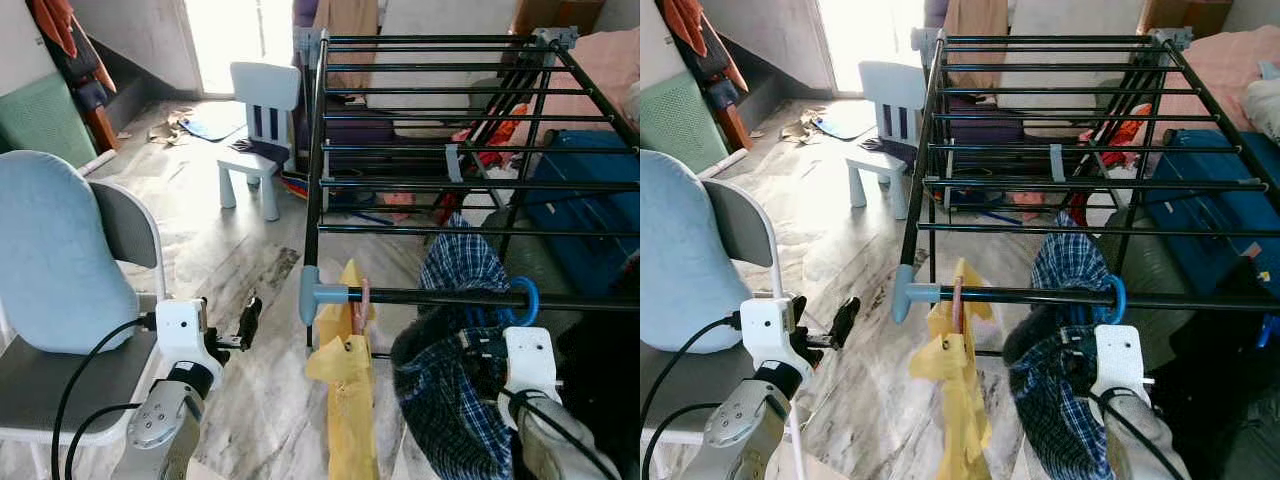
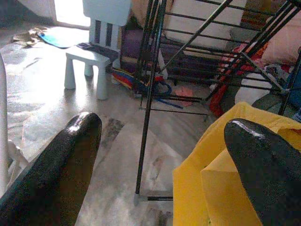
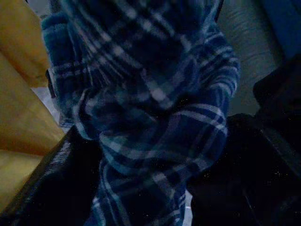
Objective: Hang hanger
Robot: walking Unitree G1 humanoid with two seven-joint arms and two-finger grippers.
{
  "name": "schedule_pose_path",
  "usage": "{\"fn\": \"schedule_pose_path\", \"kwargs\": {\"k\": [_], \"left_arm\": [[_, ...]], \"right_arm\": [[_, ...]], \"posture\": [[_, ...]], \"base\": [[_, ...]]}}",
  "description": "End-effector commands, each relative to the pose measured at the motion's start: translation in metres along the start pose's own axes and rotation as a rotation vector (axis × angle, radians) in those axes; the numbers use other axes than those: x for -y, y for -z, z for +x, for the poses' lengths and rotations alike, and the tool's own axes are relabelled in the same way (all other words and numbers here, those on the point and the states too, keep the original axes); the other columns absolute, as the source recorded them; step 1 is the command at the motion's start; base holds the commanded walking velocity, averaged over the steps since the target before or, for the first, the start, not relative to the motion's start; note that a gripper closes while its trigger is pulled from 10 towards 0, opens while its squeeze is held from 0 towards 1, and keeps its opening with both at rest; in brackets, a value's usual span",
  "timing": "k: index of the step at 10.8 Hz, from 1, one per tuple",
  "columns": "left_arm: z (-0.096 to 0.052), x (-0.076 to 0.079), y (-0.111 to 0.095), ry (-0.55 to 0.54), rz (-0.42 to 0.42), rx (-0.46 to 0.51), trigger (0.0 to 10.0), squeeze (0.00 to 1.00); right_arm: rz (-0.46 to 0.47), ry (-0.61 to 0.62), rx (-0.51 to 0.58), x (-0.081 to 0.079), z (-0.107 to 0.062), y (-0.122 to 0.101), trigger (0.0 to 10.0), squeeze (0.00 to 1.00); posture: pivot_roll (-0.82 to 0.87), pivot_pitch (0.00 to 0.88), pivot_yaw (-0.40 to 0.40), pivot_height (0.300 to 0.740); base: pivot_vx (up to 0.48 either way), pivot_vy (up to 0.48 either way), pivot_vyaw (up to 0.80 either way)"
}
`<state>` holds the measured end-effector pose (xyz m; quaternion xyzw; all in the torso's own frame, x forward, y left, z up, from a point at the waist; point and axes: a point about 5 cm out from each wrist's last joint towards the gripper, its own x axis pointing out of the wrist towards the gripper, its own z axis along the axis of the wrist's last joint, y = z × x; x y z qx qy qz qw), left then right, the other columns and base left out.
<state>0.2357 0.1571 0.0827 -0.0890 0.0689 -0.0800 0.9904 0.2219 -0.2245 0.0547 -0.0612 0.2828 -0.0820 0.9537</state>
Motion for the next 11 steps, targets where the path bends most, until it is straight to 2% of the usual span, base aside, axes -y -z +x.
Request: {"fn": "schedule_pose_path", "kwargs": {"k": [1, 4, 8, 9, 11], "left_arm": [[0.001, -0.003, 0.0, -0.012, 0.015, -0.006, 10.0, 0.0], [0.001, -0.002, -0.002, -0.003, 0.033, 0.005, 10.0, 0.0], [0.001, -0.001, -0.004, 0.018, 0.048, 0.019, 10.0, 0.0], [0.002, -0.001, -0.006, 0.014, 0.056, 0.029, 10.0, 0.0], [0.0, -0.002, -0.008, 0.024, 0.071, 0.039, 10.0, 0.0]], "right_arm": [[-0.022, 0.005, 0.089, -0.002, -0.006, -0.014, 10.0, 1.0], [-0.007, 0.002, 0.133, -0.004, -0.014, -0.015, 10.0, 1.0], [-0.135, 0.078, 0.293, 0.003, -0.031, -0.034, 10.0, 1.0], [-0.176, 0.122, 0.329, 0.01, -0.036, -0.037, 10.0, 1.0], [-0.187, 0.18, 0.322, 0.018, -0.04, -0.033, 10.0, 1.0]], "posture": [[-0.21, 0.0, 0.018, 0.74], [-0.21, 0.0, 0.017, 0.74], [-0.22, 0.0, 0.028, 0.74], [-0.23, 0.0, 0.035, 0.74], [-0.24, 0.0, 0.053, 0.74]], "base": [[0.0, 0.0, 0.0], [0.0, 0.0, 0.0], [0.0, 0.0, 0.0], [0.0, 0.0, 0.0], [0.0, 0.0, 0.0]]}}
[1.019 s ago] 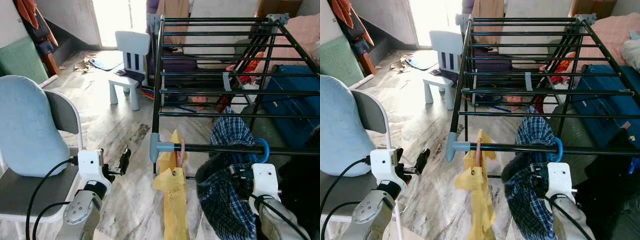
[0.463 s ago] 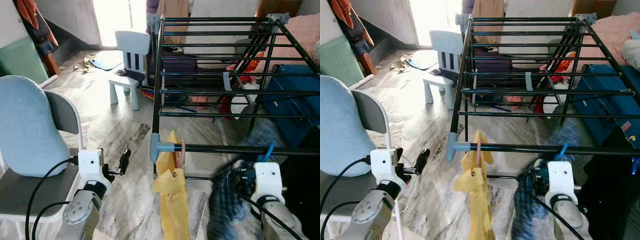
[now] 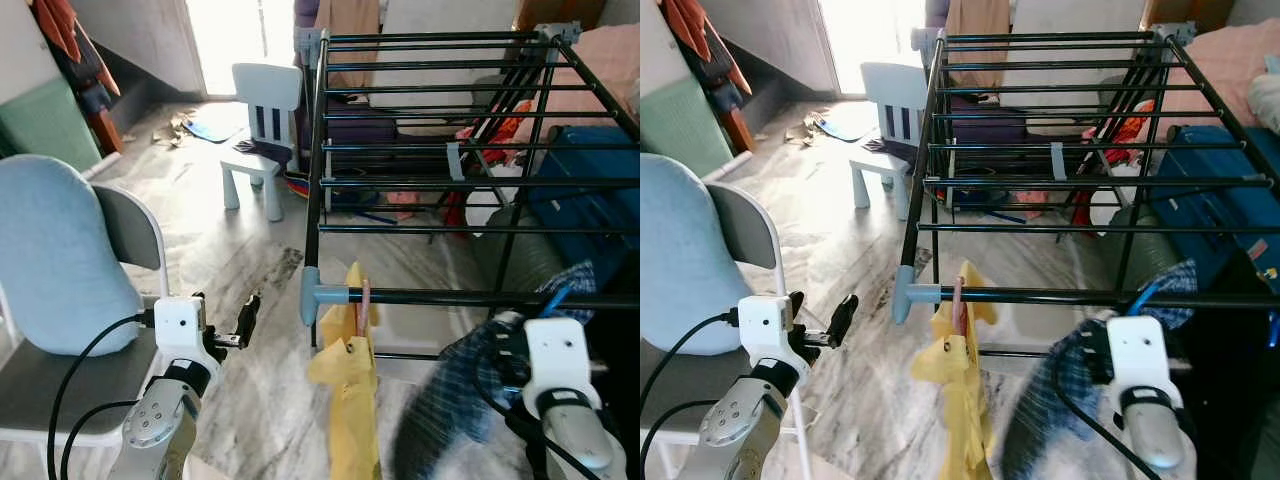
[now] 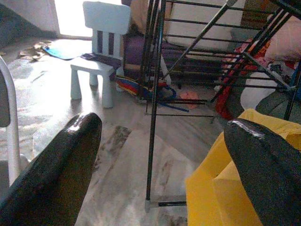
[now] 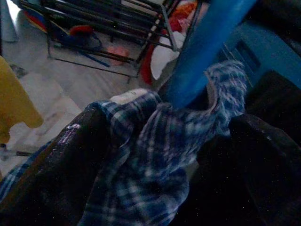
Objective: Hang hanger
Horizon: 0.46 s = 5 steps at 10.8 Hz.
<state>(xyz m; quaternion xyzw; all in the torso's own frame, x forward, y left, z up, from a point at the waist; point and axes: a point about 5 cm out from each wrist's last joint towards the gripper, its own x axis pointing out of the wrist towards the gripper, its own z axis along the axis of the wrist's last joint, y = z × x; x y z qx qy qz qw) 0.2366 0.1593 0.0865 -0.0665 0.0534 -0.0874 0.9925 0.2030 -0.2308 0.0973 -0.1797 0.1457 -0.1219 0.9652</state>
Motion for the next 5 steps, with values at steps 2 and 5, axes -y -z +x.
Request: {"fn": "schedule_pose_path", "kwargs": {"k": [2, 5], "left_arm": [[0.003, 0.0, -0.003, 0.029, 0.028, 0.008, 10.0, 0.0], [0.005, 0.002, -0.006, 0.039, 0.05, 0.024, 10.0, 0.0]], "right_arm": [[-0.015, 0.044, 0.024, 0.008, -0.004, -0.003, 10.0, 0.59], [0.011, -0.042, -0.059, -0.001, -0.002, 0.014, 10.0, 0.0]], "posture": [[-0.26, 0.0, 0.063, 0.74], [-0.26, 0.0, 0.058, 0.74]], "base": [[0.0, 0.0, 0.0], [0.0, 0.0, 0.0]]}}
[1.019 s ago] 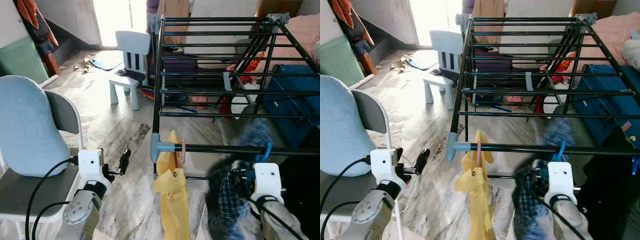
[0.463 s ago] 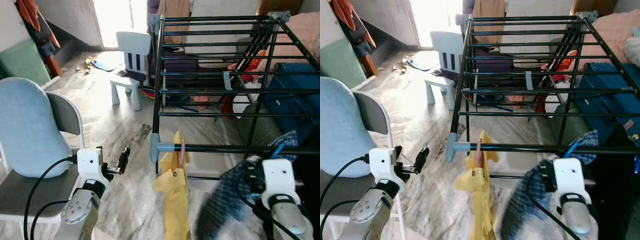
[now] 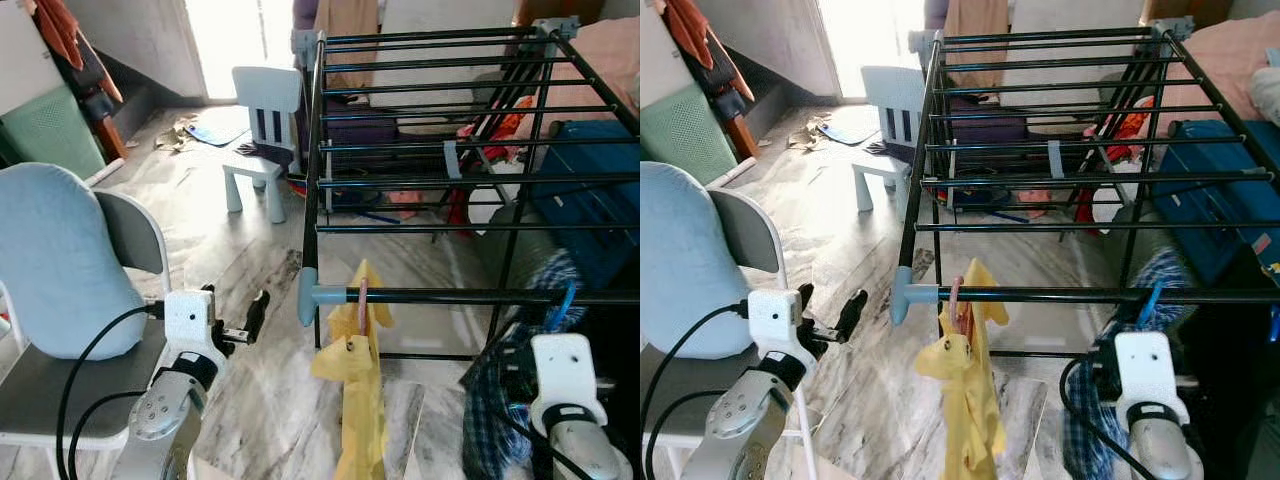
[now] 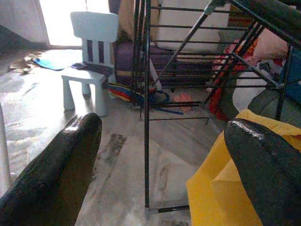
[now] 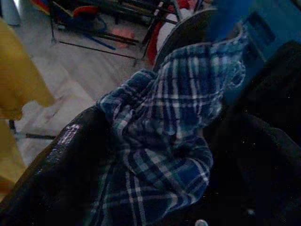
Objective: Hang hanger
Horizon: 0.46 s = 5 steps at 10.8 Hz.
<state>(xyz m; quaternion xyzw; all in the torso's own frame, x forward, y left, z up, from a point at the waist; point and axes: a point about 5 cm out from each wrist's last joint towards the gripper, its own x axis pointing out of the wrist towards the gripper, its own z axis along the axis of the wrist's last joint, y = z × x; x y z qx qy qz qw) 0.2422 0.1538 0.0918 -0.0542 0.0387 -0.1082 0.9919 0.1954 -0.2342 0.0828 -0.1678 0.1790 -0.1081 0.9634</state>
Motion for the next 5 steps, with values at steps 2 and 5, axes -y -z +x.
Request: {"fn": "schedule_pose_path", "kwargs": {"k": [2, 5], "left_arm": [[-0.006, -0.006, -0.003, -0.014, 0.044, 0.011, 10.0, 0.0], [-0.002, -0.002, -0.002, 0.006, 0.042, 0.006, 10.0, 0.0]], "right_arm": [[-0.07, -0.017, 0.106, -0.004, -0.001, -0.013, 10.0, 0.0], [-0.168, 0.135, 0.261, 0.013, -0.009, -0.04, 10.0, 0.0]], "posture": [[-0.25, 0.0, 0.054, 0.74], [-0.26, 0.0, 0.071, 0.74]], "base": [[0.0, 0.0, 0.0], [0.0, 0.0, 0.0]]}}
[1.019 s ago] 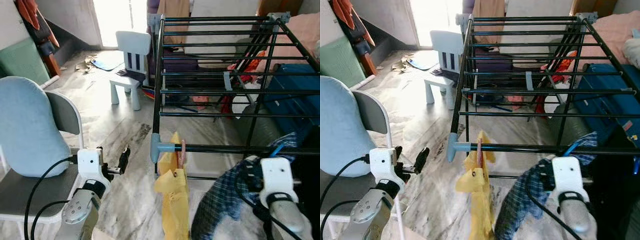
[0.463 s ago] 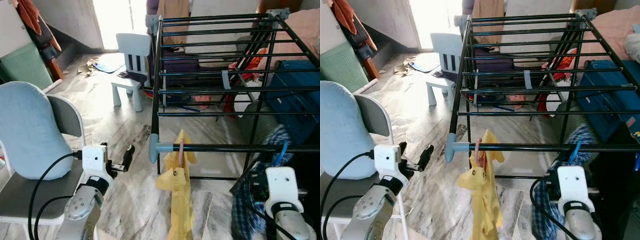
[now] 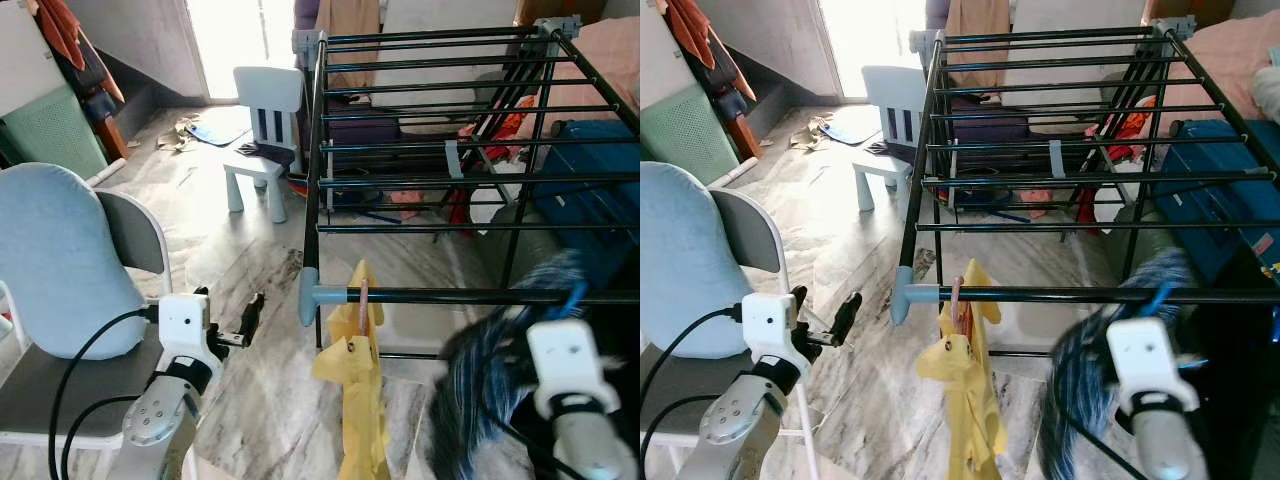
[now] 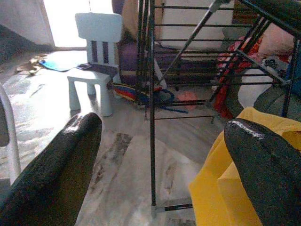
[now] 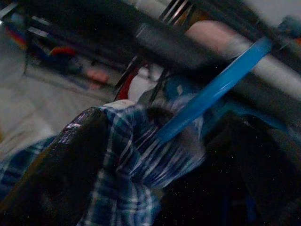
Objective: Hang hanger
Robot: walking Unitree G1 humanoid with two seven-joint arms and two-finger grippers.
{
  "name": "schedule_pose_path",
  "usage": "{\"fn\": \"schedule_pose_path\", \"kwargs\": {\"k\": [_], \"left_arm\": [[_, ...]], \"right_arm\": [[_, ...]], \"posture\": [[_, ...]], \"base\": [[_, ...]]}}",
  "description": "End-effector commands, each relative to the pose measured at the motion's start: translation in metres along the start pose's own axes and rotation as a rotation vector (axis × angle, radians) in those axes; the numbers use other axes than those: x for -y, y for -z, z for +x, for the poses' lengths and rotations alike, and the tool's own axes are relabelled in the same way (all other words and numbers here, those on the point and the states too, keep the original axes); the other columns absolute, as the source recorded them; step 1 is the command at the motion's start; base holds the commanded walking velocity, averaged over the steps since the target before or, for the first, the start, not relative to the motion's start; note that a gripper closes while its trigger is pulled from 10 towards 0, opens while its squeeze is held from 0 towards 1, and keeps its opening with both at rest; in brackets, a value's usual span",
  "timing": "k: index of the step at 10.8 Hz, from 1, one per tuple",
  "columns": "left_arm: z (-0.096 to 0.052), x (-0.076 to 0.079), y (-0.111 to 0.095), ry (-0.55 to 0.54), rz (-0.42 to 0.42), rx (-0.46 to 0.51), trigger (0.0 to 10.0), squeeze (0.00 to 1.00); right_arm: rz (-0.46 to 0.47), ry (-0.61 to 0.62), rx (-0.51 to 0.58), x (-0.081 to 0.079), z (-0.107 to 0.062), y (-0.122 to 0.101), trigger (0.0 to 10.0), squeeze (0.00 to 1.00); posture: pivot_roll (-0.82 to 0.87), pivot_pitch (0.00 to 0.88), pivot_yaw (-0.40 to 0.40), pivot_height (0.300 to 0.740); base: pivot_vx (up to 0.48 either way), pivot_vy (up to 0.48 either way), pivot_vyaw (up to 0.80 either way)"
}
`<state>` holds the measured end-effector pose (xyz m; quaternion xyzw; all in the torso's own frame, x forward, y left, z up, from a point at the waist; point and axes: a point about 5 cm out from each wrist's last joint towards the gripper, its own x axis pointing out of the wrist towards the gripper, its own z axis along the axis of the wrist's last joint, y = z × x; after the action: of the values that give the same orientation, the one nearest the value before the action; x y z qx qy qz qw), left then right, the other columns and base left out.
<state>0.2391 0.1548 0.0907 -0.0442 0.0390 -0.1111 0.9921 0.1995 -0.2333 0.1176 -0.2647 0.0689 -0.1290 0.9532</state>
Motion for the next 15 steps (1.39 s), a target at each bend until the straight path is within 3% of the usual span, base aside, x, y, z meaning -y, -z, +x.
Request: {"fn": "schedule_pose_path", "kwargs": {"k": [1, 3, 7, 13, 15], "left_arm": [[0.003, 0.0, -0.003, 0.012, 0.022, 0.007, 10.0, 0.0], [0.007, -0.001, -0.003, 0.019, 0.024, 0.005, 10.0, 0.0], [0.011, -0.001, -0.003, 0.007, 0.039, 0.018, 10.0, 0.0], [0.012, -0.001, -0.002, 0.007, 0.041, 0.011, 10.0, 0.0], [0.012, 0.001, -0.001, 0.012, 0.039, 0.009, 10.0, 0.0]], "right_arm": [[0.003, 0.02, 0.053, 0.004, 0.0, -0.011, 10.0, 0.0], [0.022, 0.005, 0.084, 0.003, -0.004, -0.018, 10.0, 0.0], [0.137, -0.251, -0.03, -0.033, -0.008, 0.0, 10.0, 0.0], [0.068, -0.104, 0.004, -0.014, -0.005, 0.0, 10.0, 0.0], [0.064, -0.099, 0.009, -0.014, -0.004, -0.001, 10.0, 0.0]], "posture": [[-0.28, 0.0, 0.077, 0.74], [-0.29, 0.0, 0.088, 0.74], [-0.28, 0.0, 0.077, 0.74], [-0.28, 0.0, 0.081, 0.74], [-0.27, 0.0, 0.075, 0.74]], "base": [[0.0, 0.0, 0.0], [0.0, 0.0, 0.0], [0.0, 0.0, 0.0], [-0.21, 0.0, 0.0], [-0.262, 0.0, 0.0]]}}
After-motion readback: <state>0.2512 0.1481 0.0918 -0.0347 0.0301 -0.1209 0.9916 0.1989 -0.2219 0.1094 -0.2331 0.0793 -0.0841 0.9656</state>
